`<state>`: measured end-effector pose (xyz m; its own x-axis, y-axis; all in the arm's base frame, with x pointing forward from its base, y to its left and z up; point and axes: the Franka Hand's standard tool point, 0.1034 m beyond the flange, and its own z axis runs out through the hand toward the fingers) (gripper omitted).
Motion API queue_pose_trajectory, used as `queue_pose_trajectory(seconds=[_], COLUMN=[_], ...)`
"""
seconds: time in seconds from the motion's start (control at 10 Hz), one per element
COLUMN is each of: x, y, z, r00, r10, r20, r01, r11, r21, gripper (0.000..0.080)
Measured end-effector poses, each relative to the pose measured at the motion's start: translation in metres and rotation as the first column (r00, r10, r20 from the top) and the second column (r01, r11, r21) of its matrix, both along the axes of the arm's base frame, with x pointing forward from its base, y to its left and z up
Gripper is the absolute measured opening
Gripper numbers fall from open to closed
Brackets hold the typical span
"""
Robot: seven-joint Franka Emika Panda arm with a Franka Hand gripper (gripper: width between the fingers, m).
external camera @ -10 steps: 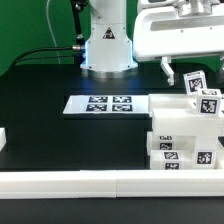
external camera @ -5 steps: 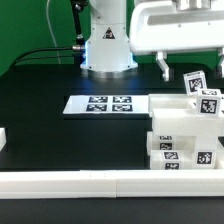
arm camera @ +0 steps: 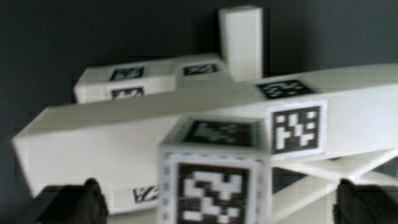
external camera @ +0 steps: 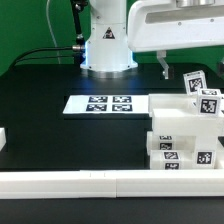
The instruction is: Assemble chair
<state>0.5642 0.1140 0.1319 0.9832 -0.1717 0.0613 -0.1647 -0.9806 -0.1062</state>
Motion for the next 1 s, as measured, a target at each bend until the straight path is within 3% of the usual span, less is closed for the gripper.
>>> queue_pose_trajectory(seconds=[0.1,0.5,0.7,0.8,0.9,1.0], x=[0.0081,0.0034,0.0033,0.0034,0.0034,0.0032], y=[0.0038,0.0069,0.0071,0.0072,0.0073,0.0073], z=[0.0003,-0.0059,-0.0060,-0.0059,-0.0059,-0.0062], r00=[0.999,0.999,0.989,0.977,0.964,0.937], r10=[-0.014,-0.047,-0.145,-0.211,-0.267,-0.350], r20=[0.041,0.020,0.009,0.002,-0.006,-0.017], r01=[0.014,0.047,0.145,0.211,0.268,0.350], r11=[1.000,0.999,0.989,0.977,0.963,0.936], r21=[0.009,0.007,0.017,0.023,0.028,0.034], gripper=[0.0649,0.0649,0.0403,0.0403,0.0281,0.0281])
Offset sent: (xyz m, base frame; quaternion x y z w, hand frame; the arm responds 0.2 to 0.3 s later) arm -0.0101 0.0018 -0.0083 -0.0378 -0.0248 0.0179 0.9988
